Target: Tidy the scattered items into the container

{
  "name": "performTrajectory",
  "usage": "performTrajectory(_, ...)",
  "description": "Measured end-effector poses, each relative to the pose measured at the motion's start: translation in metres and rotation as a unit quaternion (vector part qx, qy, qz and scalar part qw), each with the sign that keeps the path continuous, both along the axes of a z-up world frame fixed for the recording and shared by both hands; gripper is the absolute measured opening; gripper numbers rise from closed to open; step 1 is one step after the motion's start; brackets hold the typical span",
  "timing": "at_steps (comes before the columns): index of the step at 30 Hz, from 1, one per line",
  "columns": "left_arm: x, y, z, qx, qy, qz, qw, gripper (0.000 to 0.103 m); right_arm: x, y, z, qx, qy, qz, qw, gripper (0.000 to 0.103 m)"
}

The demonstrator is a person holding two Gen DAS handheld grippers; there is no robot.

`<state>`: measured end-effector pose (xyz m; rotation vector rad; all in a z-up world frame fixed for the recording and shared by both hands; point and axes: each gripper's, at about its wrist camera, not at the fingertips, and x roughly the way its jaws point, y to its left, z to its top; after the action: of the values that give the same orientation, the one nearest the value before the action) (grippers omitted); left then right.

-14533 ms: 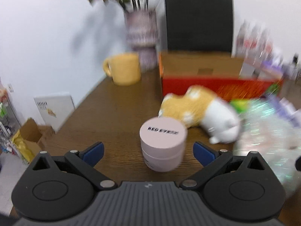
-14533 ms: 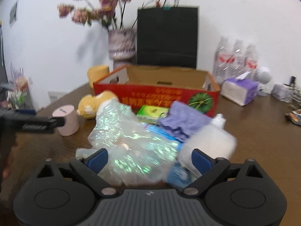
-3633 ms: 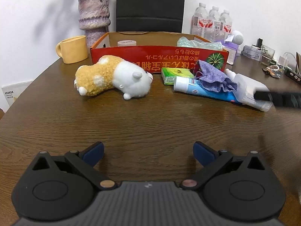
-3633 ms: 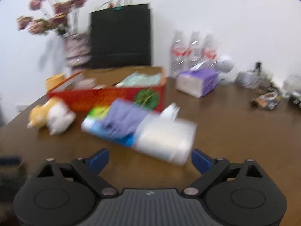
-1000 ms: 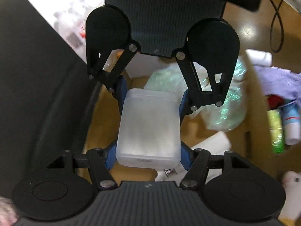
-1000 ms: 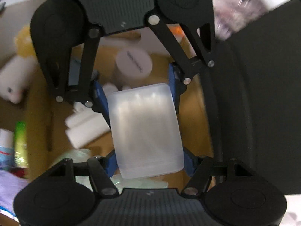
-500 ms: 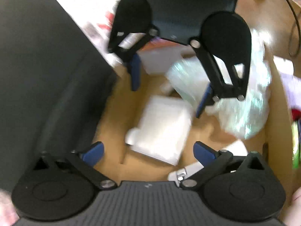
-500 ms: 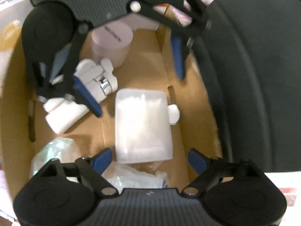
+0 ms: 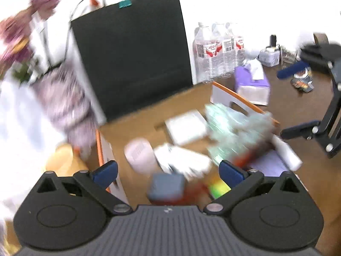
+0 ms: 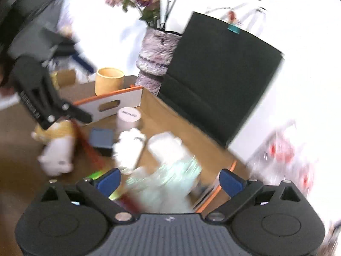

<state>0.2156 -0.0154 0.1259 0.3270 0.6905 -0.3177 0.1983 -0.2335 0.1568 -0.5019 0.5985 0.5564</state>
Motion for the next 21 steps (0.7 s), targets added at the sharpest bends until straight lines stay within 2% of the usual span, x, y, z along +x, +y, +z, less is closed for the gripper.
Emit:
performTrajectory(2, -0.031, 0.003, -0.012, -0.026, 0.02, 0.031, 0.999, 0.103, -0.03, 0.001, -0.019, 0.02, -0.002, -0.038, 0.999, 0.101)
performTrajectory(4, -0.064, 0.014, -0.016, -0.052, 0.035, 0.046, 0.9969, 0.103, -0.047, 0.012, -0.036, 0.05, 0.015, -0.077, 0.996, 0.101)
performTrajectory(7, -0.109, 0.02, -0.035, -0.09, 0.021, 0.073, 0.9931, 0.103, -0.08, 0.019, -0.062, 0.081, 0.034, -0.107, 0.99, 0.101)
performTrajectory(11, -0.144, 0.02, -0.075, -0.091, 0.011, 0.168, 0.9816, 0.103, -0.122, 0.027, -0.101, 0.107, 0.047, -0.156, 0.981, 0.101)
performTrajectory(12, -0.151, 0.02, -0.081, -0.091, 0.006, 0.178, 0.9799, 0.103, -0.13, 0.03, -0.108, 0.109, 0.045, -0.173, 0.978, 0.101)
performTrajectory(15, -0.163, 0.018, -0.099, -0.084, 0.014, 0.192, 0.9778, 0.103, -0.153, 0.042, -0.132, 0.103, 0.032, -0.207, 0.972, 0.101)
performTrajectory(18, -0.175, 0.014, -0.111, -0.072, 0.007, 0.186, 0.9798, 0.103, -0.168, 0.051, -0.153, 0.101, 0.031, -0.235, 0.966, 0.101)
performTrajectory(21, -0.182, 0.013, -0.118, -0.075, 0.007, 0.193, 0.9784, 0.103, -0.174, 0.05, -0.161, 0.126, 0.037, -0.26, 0.957, 0.102)
